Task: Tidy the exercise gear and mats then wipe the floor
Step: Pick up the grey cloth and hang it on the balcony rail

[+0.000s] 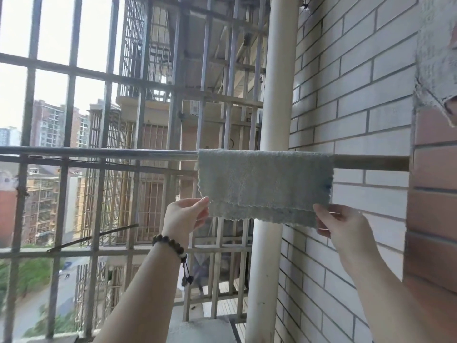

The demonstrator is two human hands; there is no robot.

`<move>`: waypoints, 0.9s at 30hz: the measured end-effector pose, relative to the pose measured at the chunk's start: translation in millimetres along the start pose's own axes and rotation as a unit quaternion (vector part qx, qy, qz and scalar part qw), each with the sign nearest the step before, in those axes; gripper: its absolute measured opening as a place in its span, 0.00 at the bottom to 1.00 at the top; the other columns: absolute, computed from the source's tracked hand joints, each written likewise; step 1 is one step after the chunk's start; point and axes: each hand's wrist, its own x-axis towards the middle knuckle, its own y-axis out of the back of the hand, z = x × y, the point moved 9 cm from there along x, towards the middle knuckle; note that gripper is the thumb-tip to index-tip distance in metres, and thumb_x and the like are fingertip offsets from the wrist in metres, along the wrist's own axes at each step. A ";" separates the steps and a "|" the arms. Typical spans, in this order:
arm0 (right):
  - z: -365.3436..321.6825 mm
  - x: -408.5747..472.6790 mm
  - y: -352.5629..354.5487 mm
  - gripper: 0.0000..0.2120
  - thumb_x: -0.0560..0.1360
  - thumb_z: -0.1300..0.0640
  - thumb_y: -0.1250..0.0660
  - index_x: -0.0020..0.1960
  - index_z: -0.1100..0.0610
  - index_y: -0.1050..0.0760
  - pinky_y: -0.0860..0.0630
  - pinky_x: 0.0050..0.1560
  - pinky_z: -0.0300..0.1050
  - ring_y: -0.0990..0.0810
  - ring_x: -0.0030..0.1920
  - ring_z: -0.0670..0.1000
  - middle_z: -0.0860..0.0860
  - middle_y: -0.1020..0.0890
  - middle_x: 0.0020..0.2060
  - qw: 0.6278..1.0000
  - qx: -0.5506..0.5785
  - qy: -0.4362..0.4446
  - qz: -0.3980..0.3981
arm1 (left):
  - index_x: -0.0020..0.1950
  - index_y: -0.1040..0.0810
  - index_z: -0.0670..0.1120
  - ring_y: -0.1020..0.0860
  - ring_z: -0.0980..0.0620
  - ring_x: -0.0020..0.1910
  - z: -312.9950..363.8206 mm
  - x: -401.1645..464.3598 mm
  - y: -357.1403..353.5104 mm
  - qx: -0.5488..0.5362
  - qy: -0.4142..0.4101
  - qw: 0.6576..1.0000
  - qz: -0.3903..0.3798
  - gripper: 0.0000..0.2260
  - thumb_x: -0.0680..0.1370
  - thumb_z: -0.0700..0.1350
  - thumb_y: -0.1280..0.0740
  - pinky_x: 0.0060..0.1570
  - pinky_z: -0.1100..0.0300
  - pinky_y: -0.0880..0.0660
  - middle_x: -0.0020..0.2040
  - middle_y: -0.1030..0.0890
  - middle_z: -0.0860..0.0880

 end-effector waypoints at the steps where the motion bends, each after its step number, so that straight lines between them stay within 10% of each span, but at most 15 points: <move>1: 1.2 1.0 -2.7 0.09 0.73 0.57 0.29 0.44 0.65 0.23 0.20 0.50 0.58 0.20 0.35 0.56 0.58 0.19 0.37 1.000 0.015 -0.001 -0.005 | 0.46 0.19 0.40 0.18 0.49 0.42 0.6 0.0 -0.2 0.000 -0.001 1.000 0.013 0.07 0.73 0.42 0.26 0.44 0.58 0.21 0.43 0.16 0.42; 13: 33.6 -27.0 -2.3 0.10 0.75 0.58 0.32 0.43 0.66 0.22 0.22 0.43 0.44 0.20 0.36 0.55 0.60 0.18 0.38 0.993 0.097 -0.063 0.027 | 0.46 0.20 0.38 0.17 0.46 0.46 -10.9 2.1 19.7 -0.021 -0.022 0.999 0.030 0.03 0.76 0.38 0.31 0.51 0.52 0.21 0.43 0.16 0.41; 18: 24.7 -45.6 -105.4 0.07 0.73 0.60 0.31 0.42 0.65 0.23 0.21 0.51 0.49 0.18 0.43 0.55 0.58 0.17 0.39 0.935 0.283 -0.162 -0.140 | 0.46 0.20 0.38 0.17 0.47 0.45 -12.5 1.7 19.0 -0.021 -0.020 1.000 0.011 0.04 0.76 0.39 0.30 0.51 0.53 0.21 0.42 0.16 0.42; 27: 40.9 -42.6 -127.6 0.09 0.75 0.61 0.31 0.36 0.62 0.23 0.20 0.44 0.48 0.20 0.31 0.52 0.52 0.20 0.28 0.957 0.237 -0.164 -0.035 | 0.43 0.19 0.39 0.17 0.47 0.45 -9.6 0.9 35.9 0.022 -0.039 0.999 0.022 0.04 0.76 0.39 0.30 0.50 0.53 0.20 0.41 0.16 0.43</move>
